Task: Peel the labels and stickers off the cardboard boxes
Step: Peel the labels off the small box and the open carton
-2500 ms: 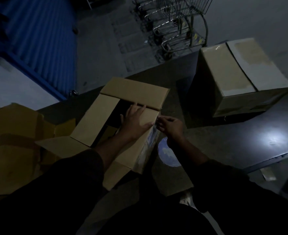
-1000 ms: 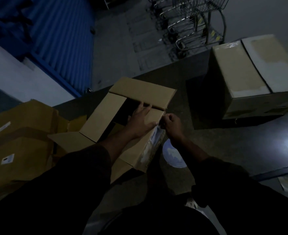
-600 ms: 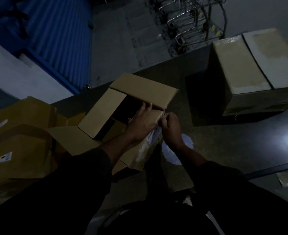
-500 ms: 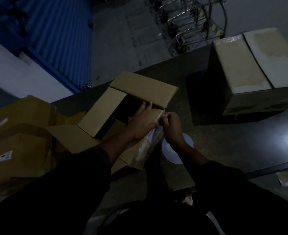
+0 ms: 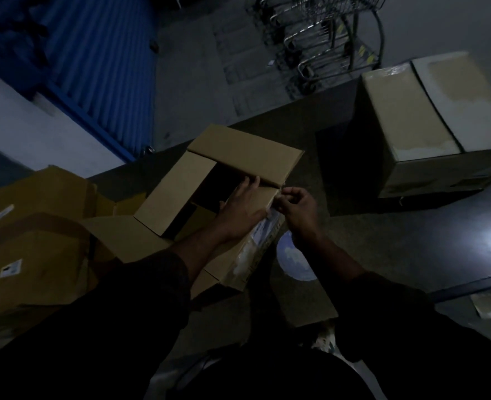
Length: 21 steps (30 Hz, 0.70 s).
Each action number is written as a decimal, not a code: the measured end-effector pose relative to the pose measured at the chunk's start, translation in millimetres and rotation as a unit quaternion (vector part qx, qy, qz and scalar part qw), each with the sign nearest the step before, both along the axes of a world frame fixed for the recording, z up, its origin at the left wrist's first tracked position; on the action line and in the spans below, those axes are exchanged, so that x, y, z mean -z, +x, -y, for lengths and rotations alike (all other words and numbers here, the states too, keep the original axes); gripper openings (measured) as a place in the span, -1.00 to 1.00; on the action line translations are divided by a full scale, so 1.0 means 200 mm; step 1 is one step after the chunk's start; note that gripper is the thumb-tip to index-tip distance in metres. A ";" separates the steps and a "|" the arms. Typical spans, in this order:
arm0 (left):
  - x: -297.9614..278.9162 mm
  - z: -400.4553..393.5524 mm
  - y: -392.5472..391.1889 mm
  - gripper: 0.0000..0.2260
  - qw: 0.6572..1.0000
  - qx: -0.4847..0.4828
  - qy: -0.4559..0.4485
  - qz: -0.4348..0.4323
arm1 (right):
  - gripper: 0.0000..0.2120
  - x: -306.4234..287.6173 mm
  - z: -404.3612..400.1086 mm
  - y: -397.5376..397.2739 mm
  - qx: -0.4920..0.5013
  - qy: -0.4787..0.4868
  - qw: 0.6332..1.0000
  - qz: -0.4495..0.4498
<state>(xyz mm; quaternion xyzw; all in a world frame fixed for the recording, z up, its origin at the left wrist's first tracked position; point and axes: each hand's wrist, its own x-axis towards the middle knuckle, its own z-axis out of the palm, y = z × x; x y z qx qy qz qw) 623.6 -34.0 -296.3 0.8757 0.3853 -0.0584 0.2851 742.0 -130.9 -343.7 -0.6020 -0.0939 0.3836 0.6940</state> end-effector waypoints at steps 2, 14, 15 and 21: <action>0.00 0.00 0.00 -0.29 1.000 0.001 -0.001 0.001 | -0.88 0.01 0.00 -0.01 -0.004 0.002 1.000 0.027; 0.02 0.01 -0.04 -0.33 1.000 0.008 -0.018 0.021 | -0.84 0.05 0.06 -0.02 -0.063 0.082 0.994 -0.043; 0.02 0.01 -0.04 -0.33 0.999 0.009 -0.022 0.022 | -0.82 0.05 0.06 -0.02 -0.071 0.087 0.992 -0.053; 0.00 0.01 -0.02 -0.26 0.999 0.016 -0.028 -0.004 | -0.91 0.09 0.08 0.04 -0.136 0.068 0.983 -0.105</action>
